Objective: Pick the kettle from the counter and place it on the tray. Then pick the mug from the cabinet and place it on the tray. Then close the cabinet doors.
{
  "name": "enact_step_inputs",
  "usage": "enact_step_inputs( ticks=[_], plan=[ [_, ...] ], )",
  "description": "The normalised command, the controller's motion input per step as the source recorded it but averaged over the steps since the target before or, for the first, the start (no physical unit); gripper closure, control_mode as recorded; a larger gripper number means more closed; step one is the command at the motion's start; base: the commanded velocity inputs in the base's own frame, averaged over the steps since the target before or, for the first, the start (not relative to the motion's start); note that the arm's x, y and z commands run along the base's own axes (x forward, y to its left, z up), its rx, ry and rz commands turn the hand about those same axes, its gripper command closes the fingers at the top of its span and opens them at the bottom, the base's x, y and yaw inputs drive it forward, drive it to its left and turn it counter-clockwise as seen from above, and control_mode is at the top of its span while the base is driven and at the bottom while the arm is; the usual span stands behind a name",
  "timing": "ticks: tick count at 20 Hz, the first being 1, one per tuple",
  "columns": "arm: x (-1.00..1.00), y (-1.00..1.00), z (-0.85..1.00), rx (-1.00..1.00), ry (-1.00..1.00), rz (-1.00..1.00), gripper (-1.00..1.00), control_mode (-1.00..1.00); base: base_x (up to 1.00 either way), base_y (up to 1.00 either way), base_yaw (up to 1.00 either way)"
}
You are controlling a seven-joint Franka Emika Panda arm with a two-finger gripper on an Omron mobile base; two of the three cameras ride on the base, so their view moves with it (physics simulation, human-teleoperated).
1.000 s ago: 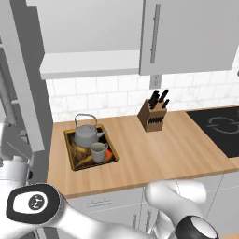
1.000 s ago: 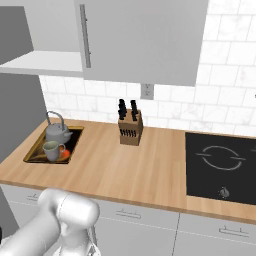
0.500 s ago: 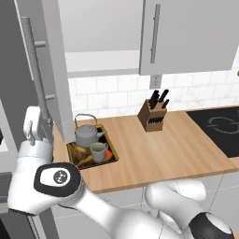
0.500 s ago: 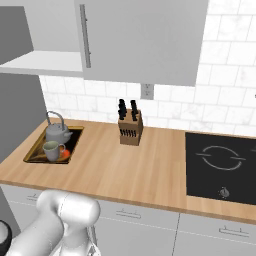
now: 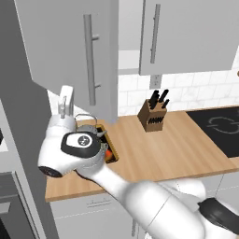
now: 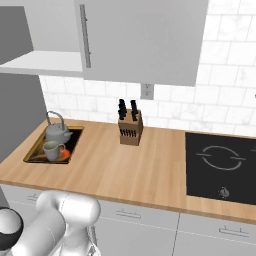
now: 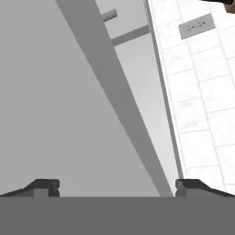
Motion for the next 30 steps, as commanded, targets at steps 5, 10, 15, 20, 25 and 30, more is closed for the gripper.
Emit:
enact_step_inputs(
  ticks=[5,10,15,20,25,30],
  plan=[
    [0.95,-0.61,0.0,0.1,0.09,0.0,-1.0,-1.0,0.0,0.0,0.0],
    [0.99,-0.65,0.0,0.12,0.09,0.0,-1.0,-1.0,0.0,0.0,0.0],
    [1.0,-0.58,0.0,0.12,0.11,0.0,-1.0,-1.0,0.0,0.0,0.0],
    [1.0,-0.45,0.0,0.11,0.11,0.0,-1.0,-1.0,0.0,0.0,0.0],
    [1.0,-0.4,0.0,0.11,0.08,0.01,-1.0,-1.0,0.0,0.0,0.0],
    [1.0,-0.31,-0.03,0.11,0.07,0.04,-1.0,-1.0,0.0,0.0,0.0]
  ],
)
